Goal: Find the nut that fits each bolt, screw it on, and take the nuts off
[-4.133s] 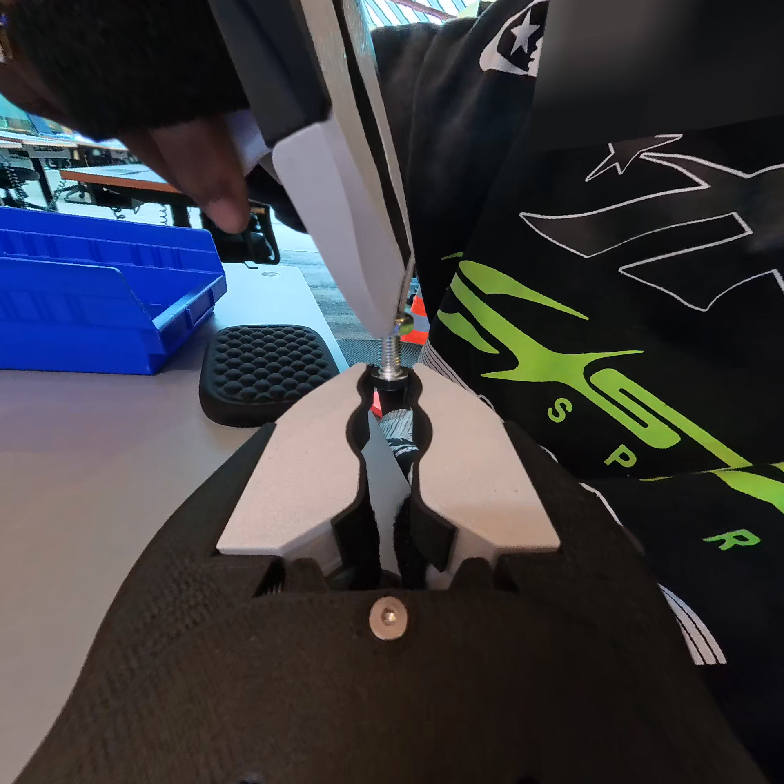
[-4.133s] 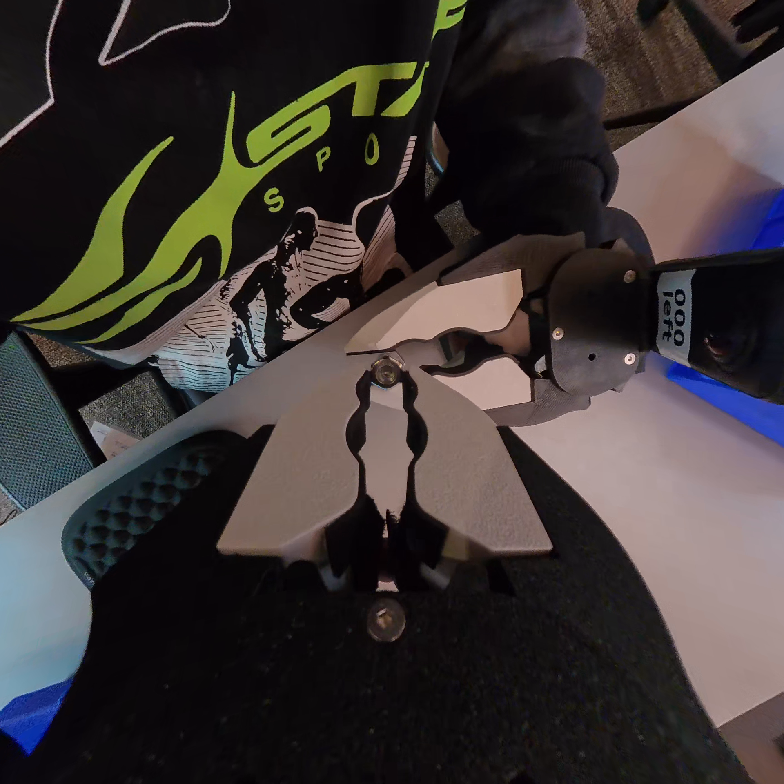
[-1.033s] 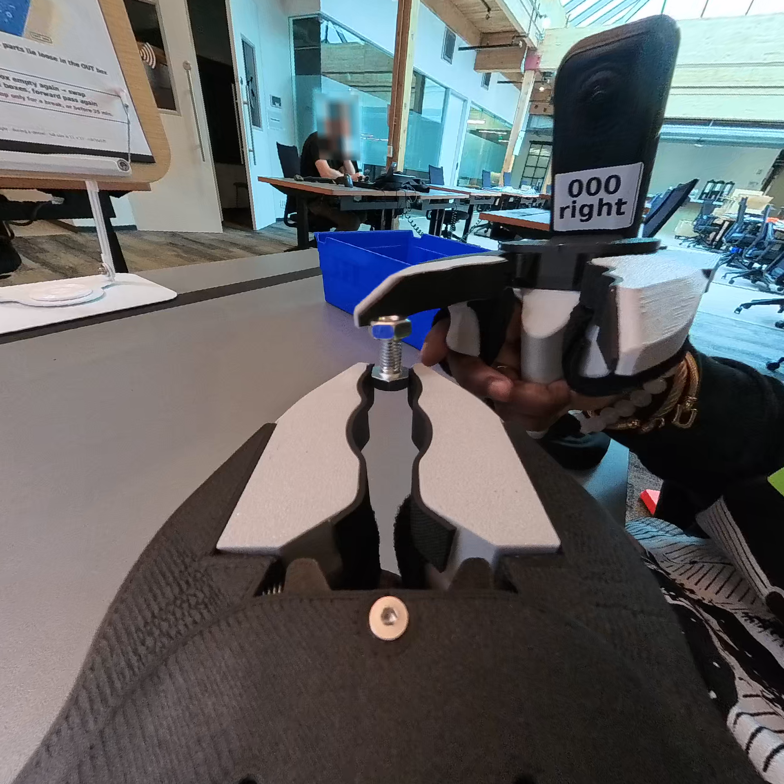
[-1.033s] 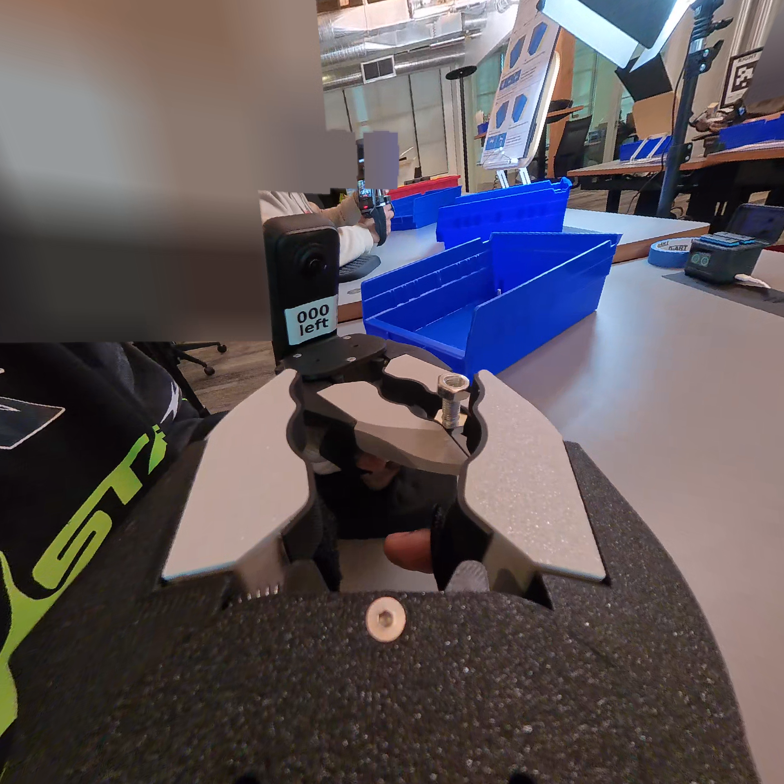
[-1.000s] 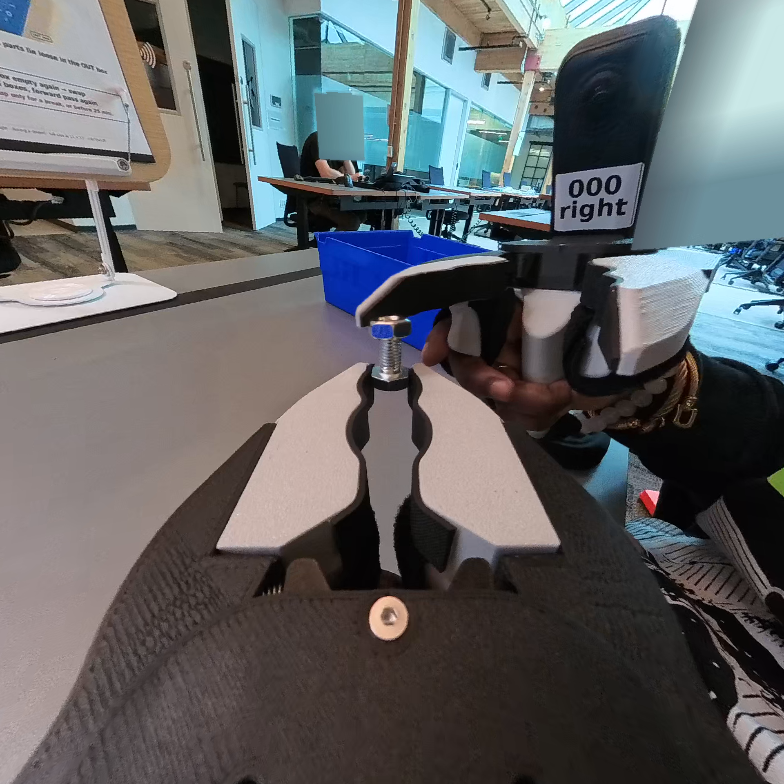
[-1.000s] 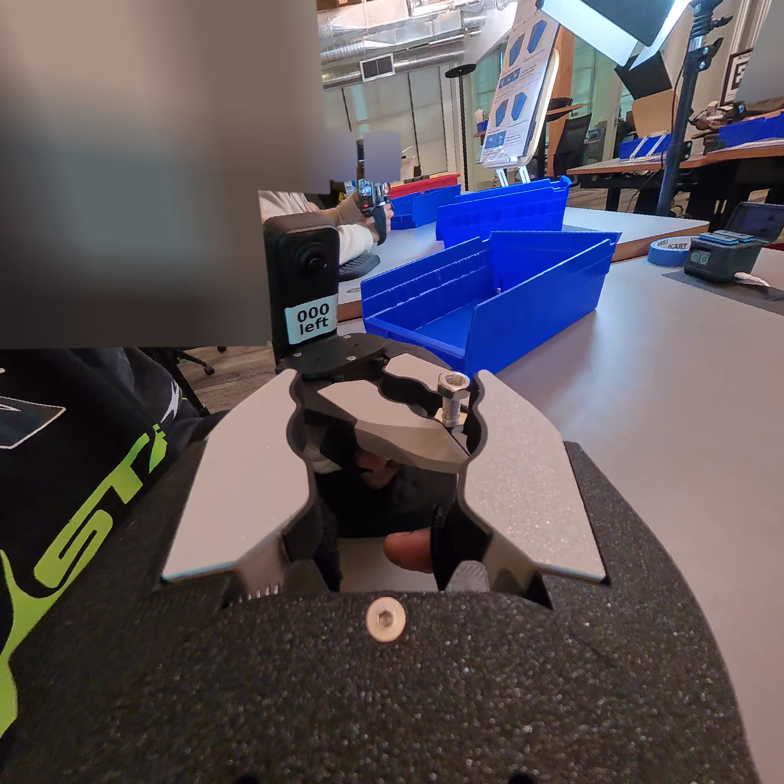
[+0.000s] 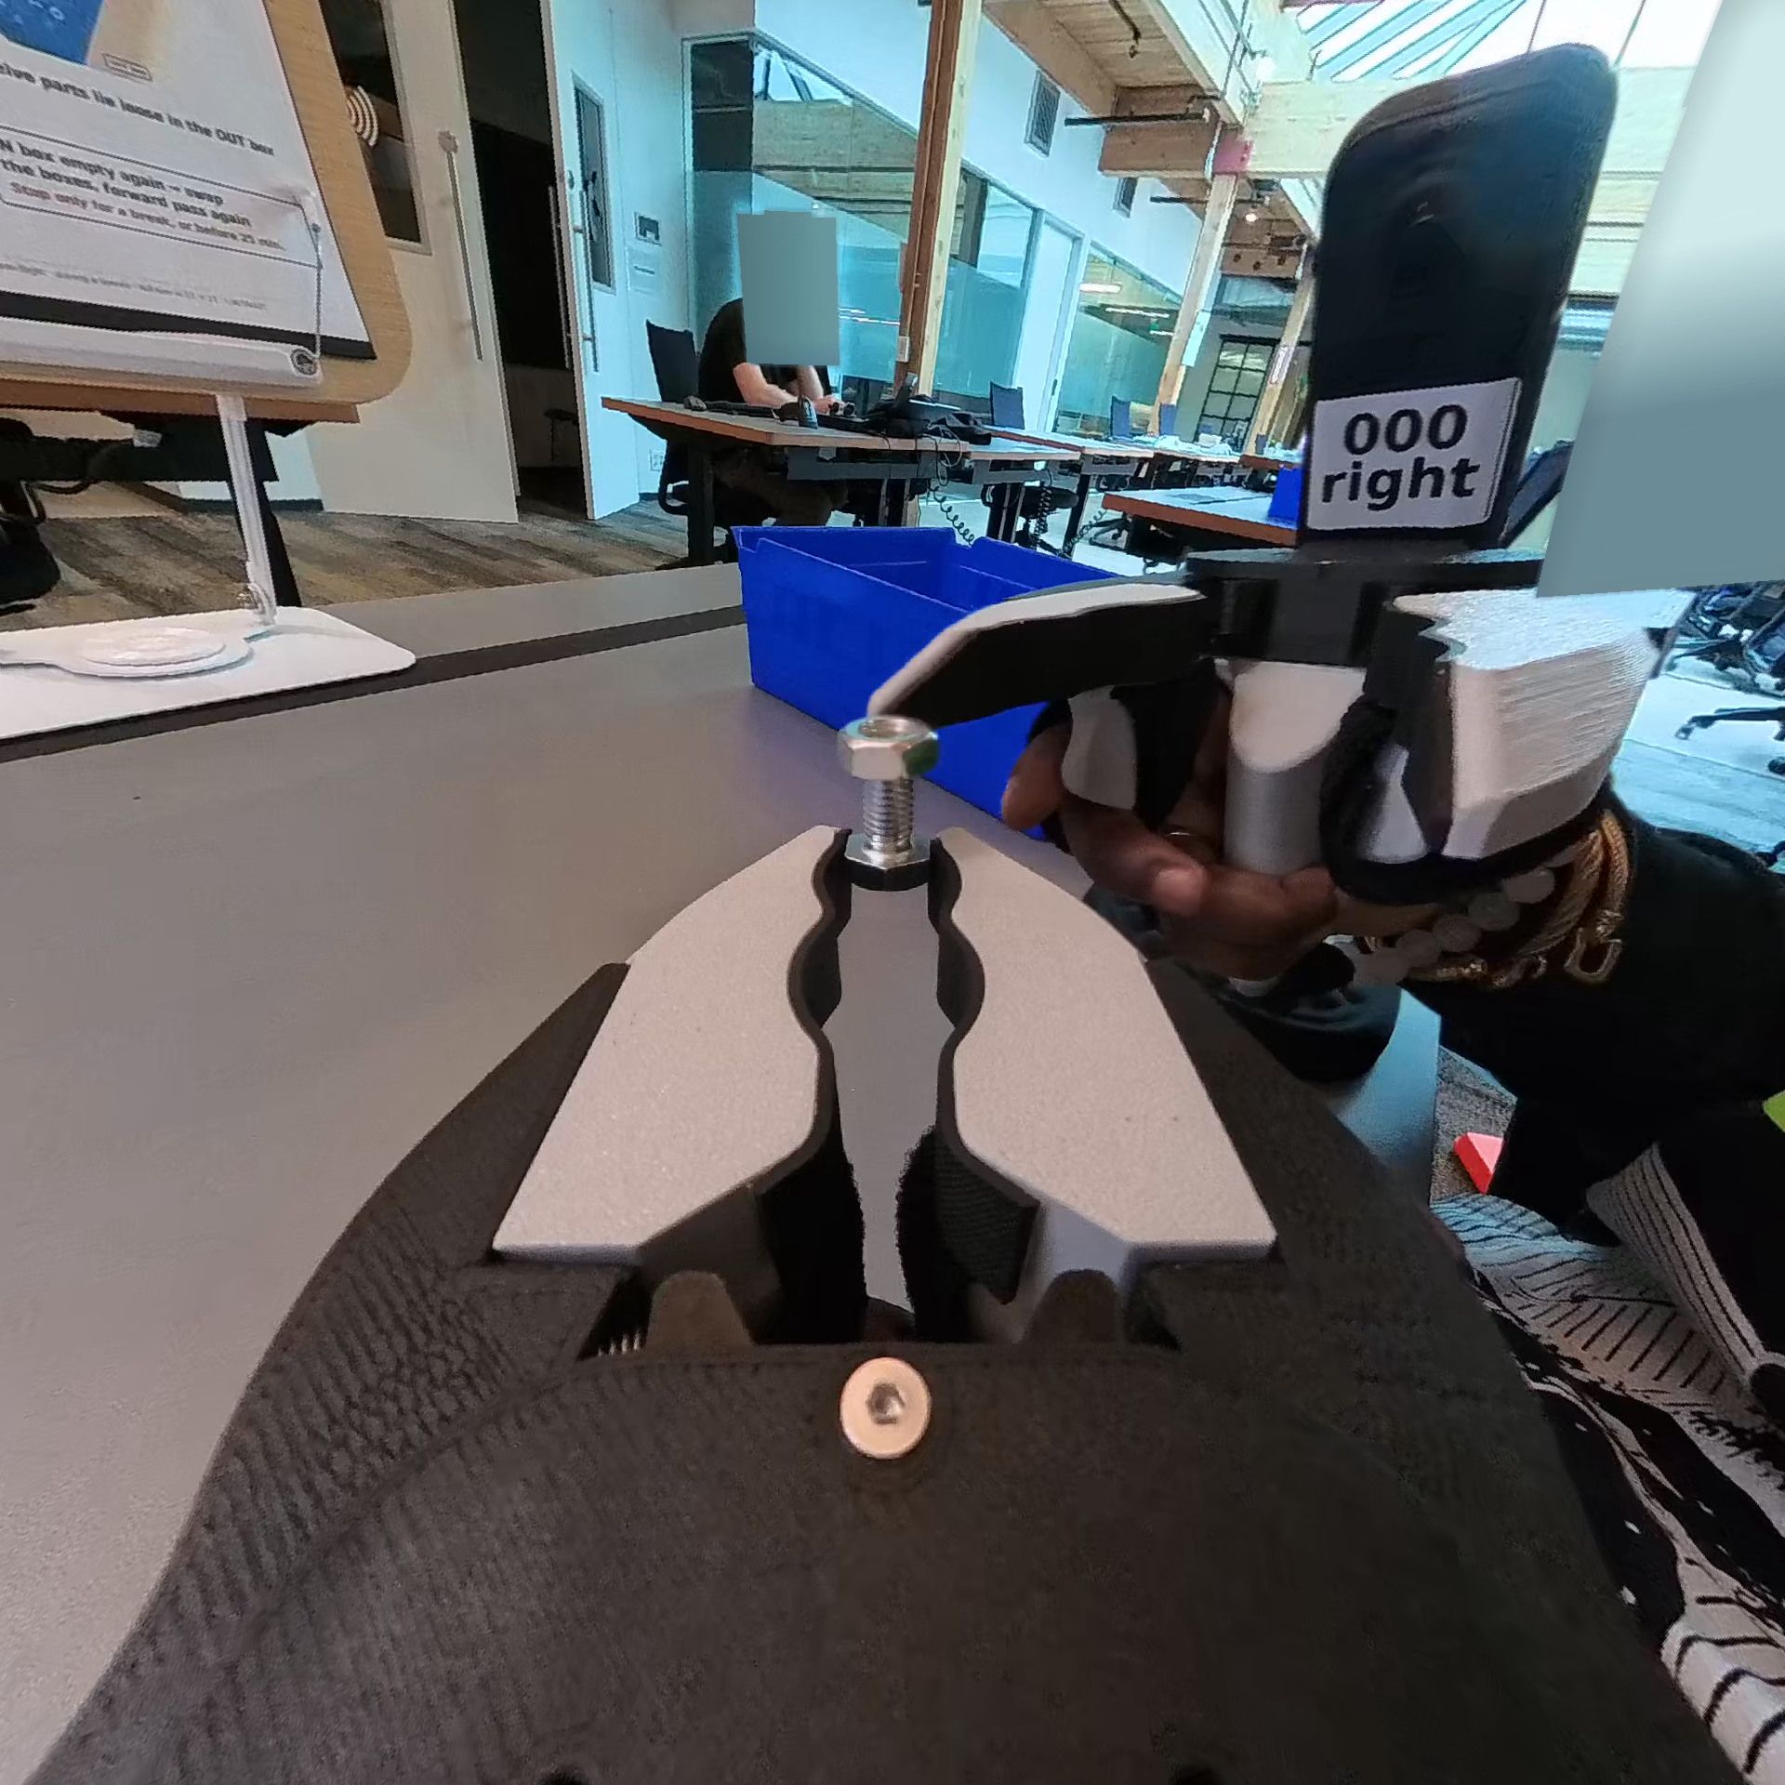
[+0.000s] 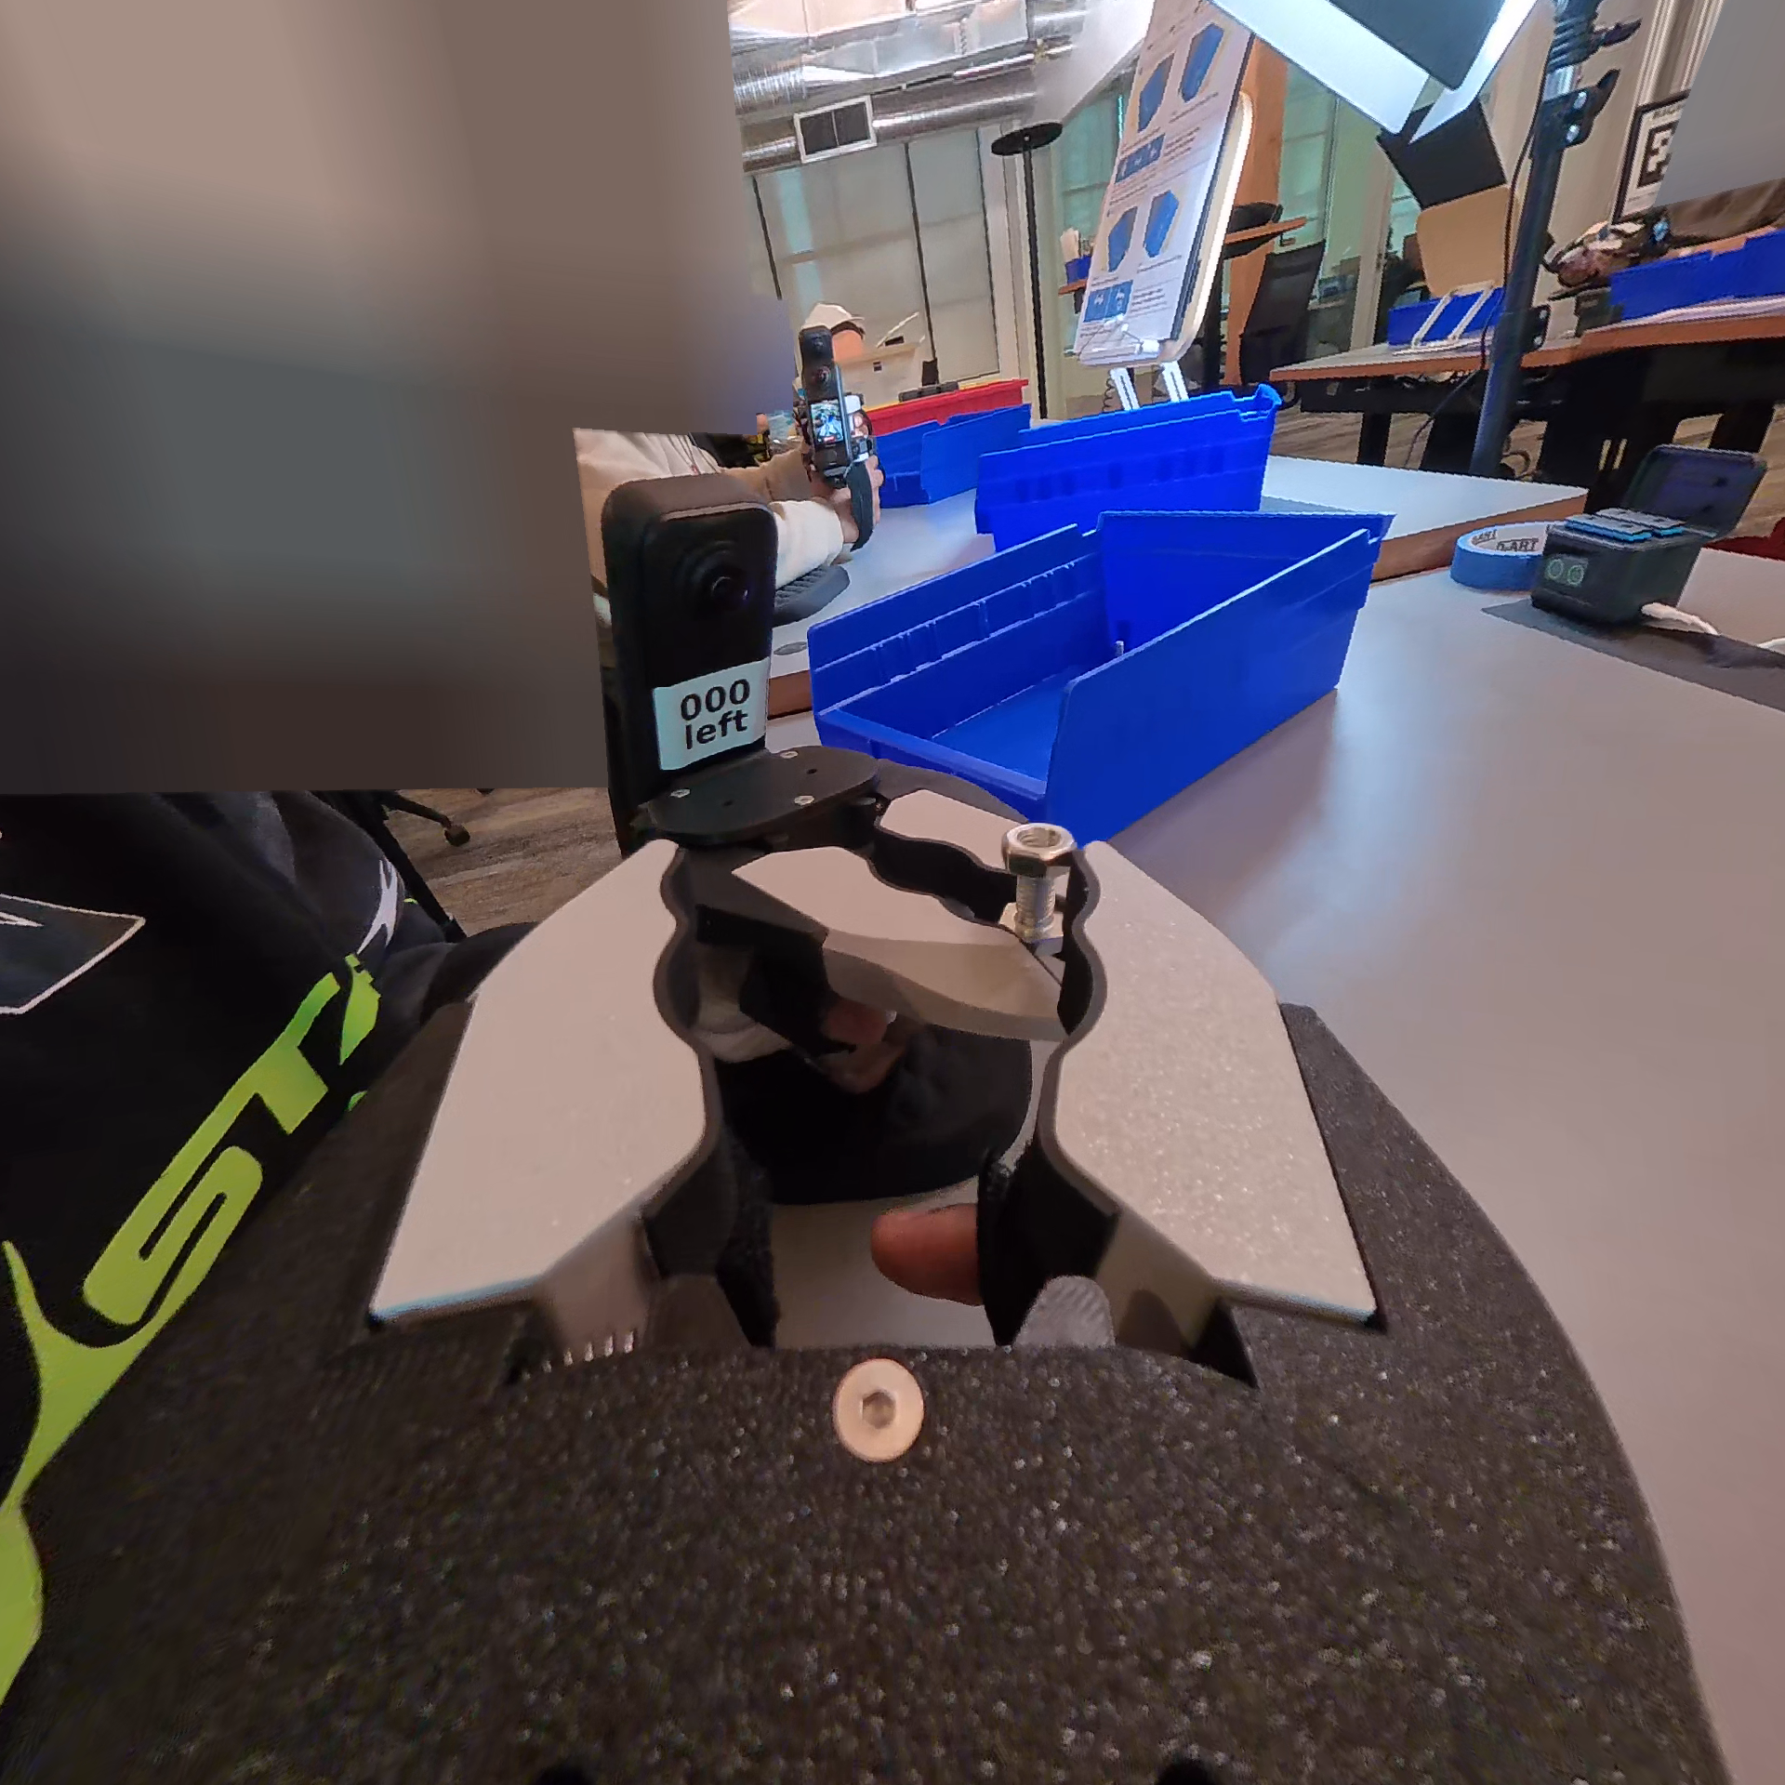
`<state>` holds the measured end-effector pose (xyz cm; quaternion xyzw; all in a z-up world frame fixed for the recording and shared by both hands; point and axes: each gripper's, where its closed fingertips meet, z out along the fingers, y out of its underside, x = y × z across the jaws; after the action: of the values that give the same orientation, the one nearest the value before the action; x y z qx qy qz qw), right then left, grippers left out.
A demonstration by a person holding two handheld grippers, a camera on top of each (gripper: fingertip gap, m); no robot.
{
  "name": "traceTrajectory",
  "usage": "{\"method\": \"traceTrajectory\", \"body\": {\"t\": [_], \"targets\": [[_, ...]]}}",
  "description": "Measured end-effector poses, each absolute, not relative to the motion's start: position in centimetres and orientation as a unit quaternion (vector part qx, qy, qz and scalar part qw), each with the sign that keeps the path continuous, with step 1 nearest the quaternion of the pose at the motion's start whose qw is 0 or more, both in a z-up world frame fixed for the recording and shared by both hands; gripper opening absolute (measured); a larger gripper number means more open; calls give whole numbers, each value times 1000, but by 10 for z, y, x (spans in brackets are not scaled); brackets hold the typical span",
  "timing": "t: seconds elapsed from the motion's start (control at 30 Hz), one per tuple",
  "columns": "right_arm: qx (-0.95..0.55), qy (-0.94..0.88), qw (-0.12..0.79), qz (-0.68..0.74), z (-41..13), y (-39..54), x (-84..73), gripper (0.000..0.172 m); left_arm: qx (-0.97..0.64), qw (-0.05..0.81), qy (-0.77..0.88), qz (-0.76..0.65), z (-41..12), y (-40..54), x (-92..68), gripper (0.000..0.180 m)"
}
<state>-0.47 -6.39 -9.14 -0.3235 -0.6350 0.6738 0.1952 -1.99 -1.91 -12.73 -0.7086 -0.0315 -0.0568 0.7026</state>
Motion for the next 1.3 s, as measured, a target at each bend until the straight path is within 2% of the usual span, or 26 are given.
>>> {"method": "traceTrajectory", "body": {"t": [0.13, 0.3, 0.57, 0.73, 0.9, 0.97, 1.07, 1.13, 1.3], "targets": [[-328, -630, 207, 673, -90, -59, -5, 73, -709, 702, -29, -55, -127, -19, -19, 15], [-315, -631, 202, 679, -88, -68, -12, 82, -711, 701, -21, -52, -128, -18, -17, 15], [-313, -639, 200, 674, -93, -71, -10, 81, -712, 700, -20, -53, -129, -18, -17, 15], [-321, -634, 206, 673, -93, -65, 0, 78, -712, 700, -24, -54, -129, -18, -18, 15], [-324, -632, 212, 671, -94, -59, 9, 66, -711, 700, -23, -55, -129, -18, -18, 15], [-332, -617, 224, 678, -91, -53, 3, 68, -712, 700, -22, -54, -130, -18, -17, 15], [-331, -609, 217, 688, -88, -56, -7, 83, -712, 700, -16, -54, -129, -18, -16, 15], [-321, -621, 210, 683, -91, -64, -13, 87, -712, 700, -13, -54, -130, -18, -15, 15], [-306, -648, 198, 669, -99, -79, -21, 86, -717, 695, -4, -56, -132, -17, -12, 15]]}}
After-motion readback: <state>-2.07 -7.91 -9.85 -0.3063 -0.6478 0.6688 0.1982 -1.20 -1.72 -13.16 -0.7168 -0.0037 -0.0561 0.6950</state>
